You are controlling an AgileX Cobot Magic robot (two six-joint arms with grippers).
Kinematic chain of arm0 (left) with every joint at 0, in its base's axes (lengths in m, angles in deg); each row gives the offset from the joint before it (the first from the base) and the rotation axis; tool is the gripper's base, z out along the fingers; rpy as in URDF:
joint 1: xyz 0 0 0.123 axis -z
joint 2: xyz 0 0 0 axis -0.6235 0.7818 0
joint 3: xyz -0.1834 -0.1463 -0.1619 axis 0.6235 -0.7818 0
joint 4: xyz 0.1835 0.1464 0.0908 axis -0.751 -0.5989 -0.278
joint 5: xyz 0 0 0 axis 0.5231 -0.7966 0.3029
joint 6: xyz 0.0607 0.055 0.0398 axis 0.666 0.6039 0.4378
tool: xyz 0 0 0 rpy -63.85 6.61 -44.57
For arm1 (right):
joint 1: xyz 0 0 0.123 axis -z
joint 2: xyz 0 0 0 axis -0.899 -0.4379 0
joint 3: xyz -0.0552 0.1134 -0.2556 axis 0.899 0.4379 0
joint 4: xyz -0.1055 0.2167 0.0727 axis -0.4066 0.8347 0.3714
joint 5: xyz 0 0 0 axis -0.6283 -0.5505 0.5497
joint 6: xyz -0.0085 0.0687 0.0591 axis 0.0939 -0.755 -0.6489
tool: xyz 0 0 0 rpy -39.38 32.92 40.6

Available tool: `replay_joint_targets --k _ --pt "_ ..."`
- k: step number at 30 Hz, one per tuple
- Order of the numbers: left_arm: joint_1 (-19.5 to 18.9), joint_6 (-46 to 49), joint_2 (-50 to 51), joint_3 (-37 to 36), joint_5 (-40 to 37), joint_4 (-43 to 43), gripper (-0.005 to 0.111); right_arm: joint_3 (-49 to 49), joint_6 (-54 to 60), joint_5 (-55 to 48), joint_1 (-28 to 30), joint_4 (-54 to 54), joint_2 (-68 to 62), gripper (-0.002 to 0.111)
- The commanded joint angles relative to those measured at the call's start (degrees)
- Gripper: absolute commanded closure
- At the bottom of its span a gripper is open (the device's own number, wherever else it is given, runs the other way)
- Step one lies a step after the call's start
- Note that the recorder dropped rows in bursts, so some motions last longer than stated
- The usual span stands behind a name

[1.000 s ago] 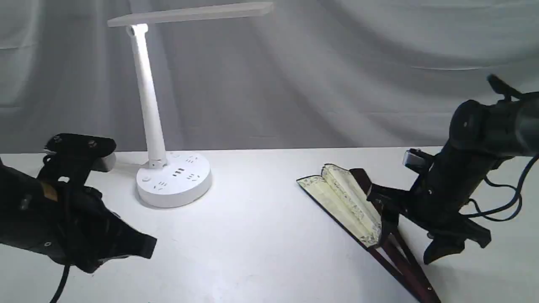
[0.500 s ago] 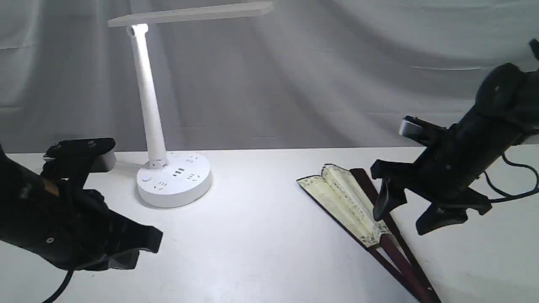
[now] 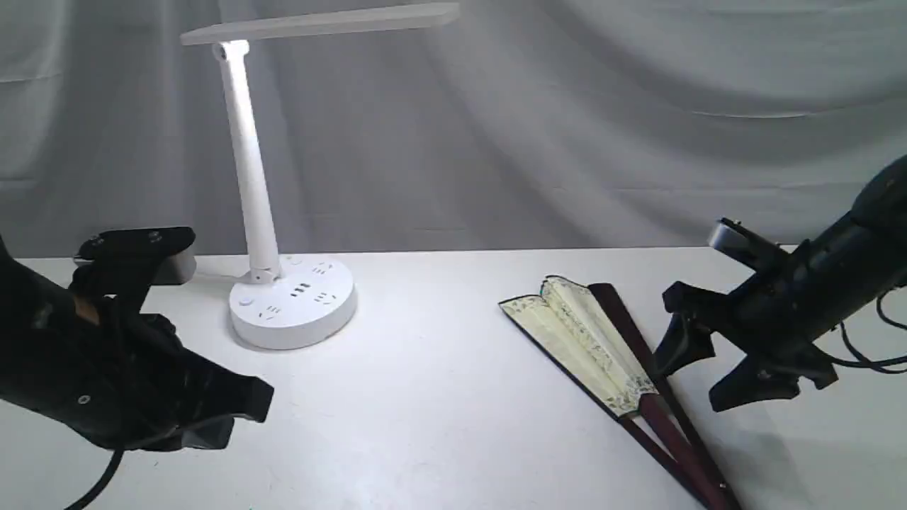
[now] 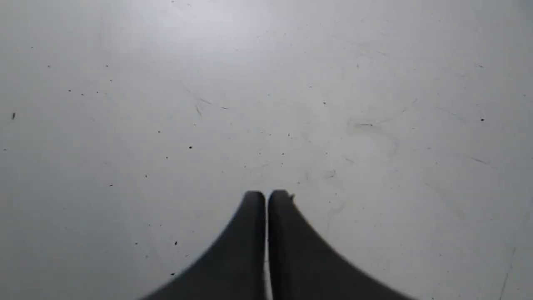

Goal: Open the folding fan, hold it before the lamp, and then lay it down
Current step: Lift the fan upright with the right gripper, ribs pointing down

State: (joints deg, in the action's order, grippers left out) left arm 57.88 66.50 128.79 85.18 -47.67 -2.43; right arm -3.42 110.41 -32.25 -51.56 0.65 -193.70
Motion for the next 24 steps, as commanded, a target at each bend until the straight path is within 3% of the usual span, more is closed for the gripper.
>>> replay_joint_targets --k 1,7,14,24 --pt "0.3 -0.1 -0.1 0.4 1.1 -0.2 0.107 0.3 7.1 0.3 1.2 6.7 -1.5 0.043" --pt "0.3 -0.1 -0.1 0.4 1.2 -0.2 0.107 0.3 15.1 3.8 2.2 12.0 -2.2 0.043" --pt "0.3 -0.1 -0.1 0.4 1.4 -0.2 0.107 0.4 16.2 6.1 2.3 15.7 -4.3 0.043" --pt "0.3 -0.1 -0.1 0.4 1.4 -0.2 0.107 0.4 18.0 9.5 2.3 24.5 -9.8 0.052"
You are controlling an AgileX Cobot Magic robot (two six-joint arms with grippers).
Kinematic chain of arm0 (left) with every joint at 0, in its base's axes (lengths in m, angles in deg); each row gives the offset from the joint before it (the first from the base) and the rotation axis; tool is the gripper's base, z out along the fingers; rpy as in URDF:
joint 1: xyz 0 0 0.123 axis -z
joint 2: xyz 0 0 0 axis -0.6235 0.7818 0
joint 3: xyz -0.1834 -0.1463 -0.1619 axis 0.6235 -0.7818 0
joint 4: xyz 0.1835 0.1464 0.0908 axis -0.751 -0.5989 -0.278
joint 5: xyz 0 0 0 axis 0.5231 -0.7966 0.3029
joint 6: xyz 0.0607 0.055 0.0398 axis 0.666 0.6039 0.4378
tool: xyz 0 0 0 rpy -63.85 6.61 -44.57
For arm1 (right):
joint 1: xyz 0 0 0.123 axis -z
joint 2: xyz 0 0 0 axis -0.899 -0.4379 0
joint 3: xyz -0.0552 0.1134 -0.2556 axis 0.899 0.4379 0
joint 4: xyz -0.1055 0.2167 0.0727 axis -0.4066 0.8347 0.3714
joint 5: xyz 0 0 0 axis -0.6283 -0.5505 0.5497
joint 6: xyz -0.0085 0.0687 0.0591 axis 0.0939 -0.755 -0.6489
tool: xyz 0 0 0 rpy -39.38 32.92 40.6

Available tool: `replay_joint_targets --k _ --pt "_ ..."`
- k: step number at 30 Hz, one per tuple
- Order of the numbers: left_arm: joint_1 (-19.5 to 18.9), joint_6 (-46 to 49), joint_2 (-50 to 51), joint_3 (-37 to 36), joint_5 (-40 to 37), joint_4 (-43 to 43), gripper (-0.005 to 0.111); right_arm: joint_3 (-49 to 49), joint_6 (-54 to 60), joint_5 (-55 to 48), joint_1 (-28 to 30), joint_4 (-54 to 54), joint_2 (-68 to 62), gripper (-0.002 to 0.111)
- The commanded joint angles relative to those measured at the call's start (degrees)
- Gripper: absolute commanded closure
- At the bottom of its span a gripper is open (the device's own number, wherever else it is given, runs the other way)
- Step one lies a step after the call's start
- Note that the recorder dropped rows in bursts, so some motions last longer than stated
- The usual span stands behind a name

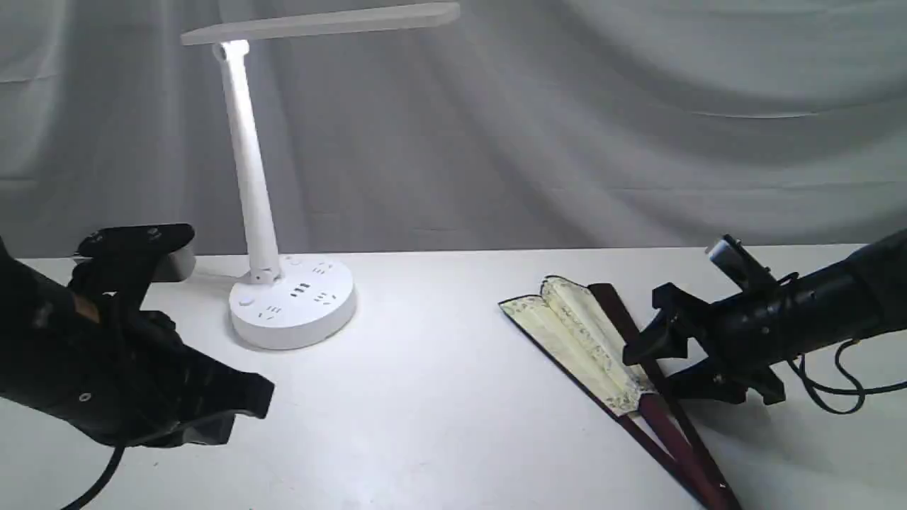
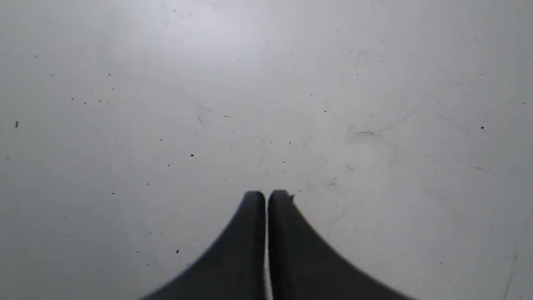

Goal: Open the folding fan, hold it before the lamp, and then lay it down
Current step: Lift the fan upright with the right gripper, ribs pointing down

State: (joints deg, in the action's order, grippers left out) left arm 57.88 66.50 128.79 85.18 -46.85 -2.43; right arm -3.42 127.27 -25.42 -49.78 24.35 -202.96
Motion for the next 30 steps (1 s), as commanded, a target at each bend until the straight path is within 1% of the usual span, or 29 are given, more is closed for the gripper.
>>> replay_joint_targets --k 1,7,14,16,18,21,25,28,30 --pt "0.3 -0.1 -0.1 0.4 0.6 -0.2 0.107 0.4 1.1 2.8 0.5 1.2 -0.7 0.052" --pt "0.3 -0.1 -0.1 0.4 0.6 -0.2 0.107 0.4 1.2 4.4 0.5 5.5 -1.3 0.054" --pt "0.3 -0.1 -0.1 0.4 0.6 -0.2 0.107 0.4 1.3 2.9 0.4 9.3 -3.8 0.054" --pt "0.3 -0.1 -0.1 0.4 0.6 -0.2 0.107 0.4 1.3 1.2 0.4 9.3 -4.4 0.056" --pt "0.3 -0.1 -0.1 0.4 0.6 -0.2 0.107 0.4 1.3 -0.2 0.5 9.4 -4.7 0.062" --pt "0.3 -0.1 -0.1 0.4 0.6 -0.2 0.107 0.4 1.5 -0.3 0.5 9.4 -4.7 0.073" --pt "0.3 -0.1 -0.1 0.4 0.6 -0.2 0.107 0.4 4.1 -0.6 0.5 10.9 -4.7 0.092" --pt "0.3 -0.1 -0.1 0.4 0.6 -0.2 0.107 0.4 5.9 -2.8 0.5 12.9 -4.7 0.107" --pt "0.3 -0.1 -0.1 0.4 0.7 -0.2 0.107 0.4 7.3 -5.3 0.5 14.8 -4.7 0.108"
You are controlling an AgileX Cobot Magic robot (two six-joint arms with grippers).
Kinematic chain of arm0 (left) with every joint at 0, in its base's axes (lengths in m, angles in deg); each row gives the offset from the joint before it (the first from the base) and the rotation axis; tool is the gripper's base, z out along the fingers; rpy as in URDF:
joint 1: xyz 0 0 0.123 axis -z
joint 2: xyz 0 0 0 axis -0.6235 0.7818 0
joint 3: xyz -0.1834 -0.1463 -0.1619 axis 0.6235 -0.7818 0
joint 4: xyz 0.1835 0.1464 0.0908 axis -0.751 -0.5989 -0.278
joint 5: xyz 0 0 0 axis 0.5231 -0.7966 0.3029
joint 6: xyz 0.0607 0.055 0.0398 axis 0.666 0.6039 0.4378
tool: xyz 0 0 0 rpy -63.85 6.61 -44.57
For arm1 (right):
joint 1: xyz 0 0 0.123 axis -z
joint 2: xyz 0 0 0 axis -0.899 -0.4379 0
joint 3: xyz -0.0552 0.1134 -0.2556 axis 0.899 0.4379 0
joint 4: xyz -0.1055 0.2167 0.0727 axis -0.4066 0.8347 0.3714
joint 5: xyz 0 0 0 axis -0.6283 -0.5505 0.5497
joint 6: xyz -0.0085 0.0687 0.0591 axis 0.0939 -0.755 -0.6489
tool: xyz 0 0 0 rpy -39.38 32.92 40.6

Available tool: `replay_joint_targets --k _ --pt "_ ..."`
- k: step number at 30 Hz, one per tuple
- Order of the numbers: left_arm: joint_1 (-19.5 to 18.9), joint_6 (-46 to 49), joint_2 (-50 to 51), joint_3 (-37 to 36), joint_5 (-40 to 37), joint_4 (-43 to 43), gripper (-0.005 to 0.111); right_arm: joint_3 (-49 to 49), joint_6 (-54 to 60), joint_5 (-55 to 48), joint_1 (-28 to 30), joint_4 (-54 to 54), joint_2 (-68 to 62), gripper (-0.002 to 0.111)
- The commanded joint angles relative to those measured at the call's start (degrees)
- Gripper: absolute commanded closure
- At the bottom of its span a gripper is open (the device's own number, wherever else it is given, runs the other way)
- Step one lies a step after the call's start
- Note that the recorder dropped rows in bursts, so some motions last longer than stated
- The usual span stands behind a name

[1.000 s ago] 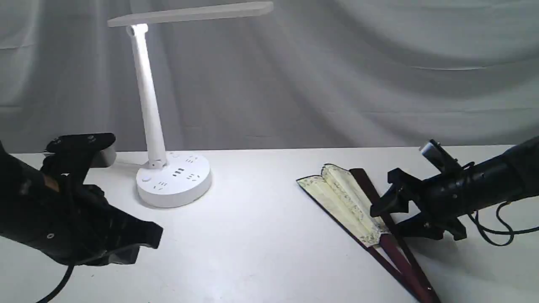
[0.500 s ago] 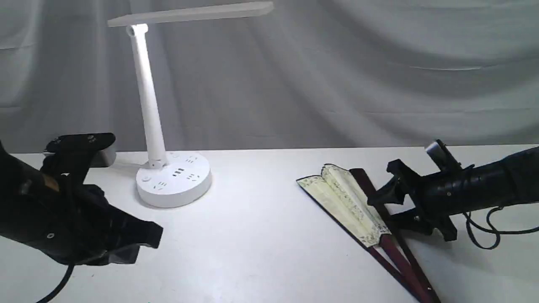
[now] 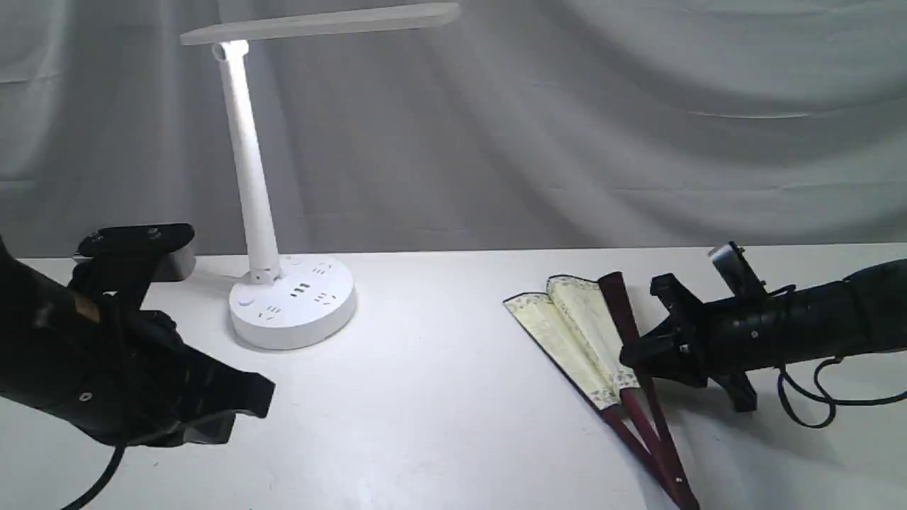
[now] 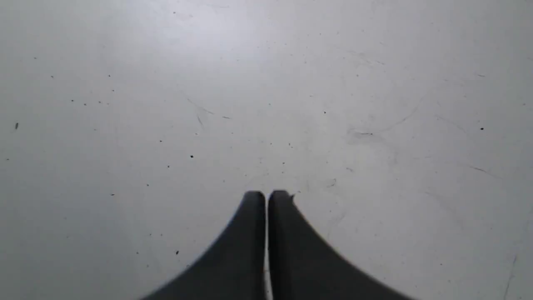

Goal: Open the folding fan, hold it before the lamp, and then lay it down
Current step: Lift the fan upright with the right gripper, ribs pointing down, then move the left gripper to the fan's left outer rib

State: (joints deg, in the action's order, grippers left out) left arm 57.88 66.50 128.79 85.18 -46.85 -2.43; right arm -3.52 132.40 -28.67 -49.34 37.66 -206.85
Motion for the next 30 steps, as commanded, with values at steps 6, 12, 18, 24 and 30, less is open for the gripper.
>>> replay_joint_targets --k 6,12,18,24,30 --pt "0.3 -0.1 -0.1 0.4 0.7 -0.2 0.107 0.5 8.1 -11.5 0.1 7.5 -0.8 0.108" --pt "0.3 -0.1 -0.1 0.4 2.2 -0.4 0.107 0.5 10.5 -16.7 0.1 8.8 -0.1 0.108" --pt "0.3 6.9 -0.1 0.3 3.4 -10.7 0.107 2.4 10.5 -16.7 0.1 7.6 4.6 0.108" --pt "0.3 7.0 -0.1 0.3 4.9 -12.9 0.107 8.0 11.0 -16.7 0.1 8.3 10.3 0.108" --pt "0.3 7.0 -0.1 0.3 8.7 -5.0 0.107 14.3 11.0 -16.7 0.1 9.2 15.8 0.108"
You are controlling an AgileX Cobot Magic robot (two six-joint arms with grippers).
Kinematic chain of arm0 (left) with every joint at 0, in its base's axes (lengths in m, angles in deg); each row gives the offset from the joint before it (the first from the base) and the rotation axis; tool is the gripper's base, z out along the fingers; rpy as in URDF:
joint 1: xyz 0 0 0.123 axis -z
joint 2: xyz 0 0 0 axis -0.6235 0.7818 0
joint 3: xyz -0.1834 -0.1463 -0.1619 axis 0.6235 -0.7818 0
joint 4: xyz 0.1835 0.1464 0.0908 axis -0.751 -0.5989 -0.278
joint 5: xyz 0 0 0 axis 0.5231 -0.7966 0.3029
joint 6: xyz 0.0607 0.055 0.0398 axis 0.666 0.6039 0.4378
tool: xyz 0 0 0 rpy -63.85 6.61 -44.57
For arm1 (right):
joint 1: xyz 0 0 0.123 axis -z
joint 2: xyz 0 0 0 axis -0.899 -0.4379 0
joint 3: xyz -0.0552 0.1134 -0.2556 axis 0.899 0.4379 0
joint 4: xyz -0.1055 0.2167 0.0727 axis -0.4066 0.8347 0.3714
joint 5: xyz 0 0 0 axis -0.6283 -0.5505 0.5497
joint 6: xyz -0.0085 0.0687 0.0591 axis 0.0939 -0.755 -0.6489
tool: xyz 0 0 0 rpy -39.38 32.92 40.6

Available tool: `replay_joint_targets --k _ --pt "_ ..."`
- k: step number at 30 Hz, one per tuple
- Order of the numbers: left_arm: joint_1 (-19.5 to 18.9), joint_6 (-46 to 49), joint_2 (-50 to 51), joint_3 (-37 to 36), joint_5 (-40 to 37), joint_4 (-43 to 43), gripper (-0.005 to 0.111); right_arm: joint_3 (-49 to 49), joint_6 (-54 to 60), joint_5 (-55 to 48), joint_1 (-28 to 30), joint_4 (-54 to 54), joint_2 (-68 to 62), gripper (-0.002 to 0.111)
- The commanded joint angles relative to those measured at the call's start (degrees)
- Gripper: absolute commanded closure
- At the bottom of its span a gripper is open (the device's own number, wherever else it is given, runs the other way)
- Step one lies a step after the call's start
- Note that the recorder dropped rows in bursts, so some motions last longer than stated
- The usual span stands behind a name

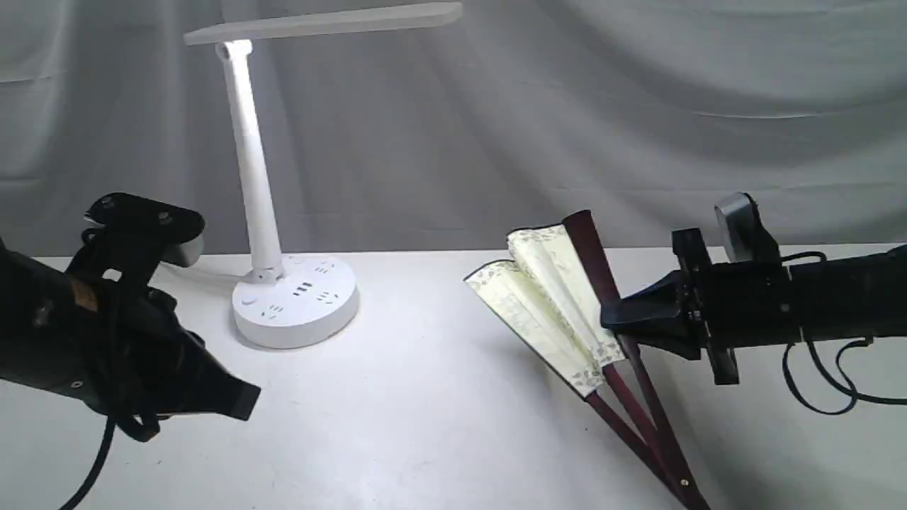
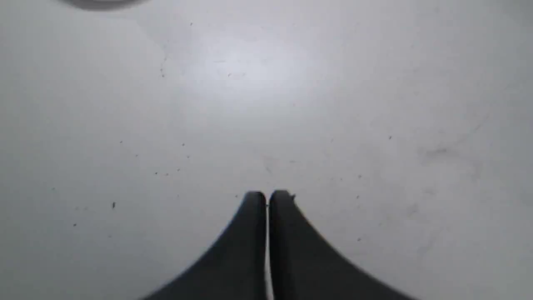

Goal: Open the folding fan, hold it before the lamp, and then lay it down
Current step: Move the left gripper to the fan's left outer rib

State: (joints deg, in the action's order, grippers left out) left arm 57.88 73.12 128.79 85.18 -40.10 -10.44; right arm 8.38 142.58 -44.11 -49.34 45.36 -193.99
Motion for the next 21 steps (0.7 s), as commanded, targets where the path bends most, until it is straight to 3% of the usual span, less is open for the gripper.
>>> replay_joint_targets --k 1,4,7,14,21 --pt "0.3 0.4 -0.1 0.3 1.9 4.1 0.107 3.4 0.9 -1.3 0.1 1.8 3.7 0.108" --pt "0.4 2.0 -0.1 0.0 3.1 8.0 0.107 5.9 0.9 -1.3 0.1 3.4 5.4 0.108" --pt "2.3 7.3 -0.1 -3.1 10.5 12.3 0.107 7.7 0.9 -1.3 0.1 5.3 6.8 0.108" --pt "10.8 9.6 -0.1 -13.4 39.3 15.3 0.107 8.2 -1.4 -1.3 0.1 9.4 8.2 0.108" --pt "13.3 3.4 -0.1 -17.9 54.9 13.9 0.107 8.2 -1.7 -1.3 0.1 10.5 8.3 0.108"
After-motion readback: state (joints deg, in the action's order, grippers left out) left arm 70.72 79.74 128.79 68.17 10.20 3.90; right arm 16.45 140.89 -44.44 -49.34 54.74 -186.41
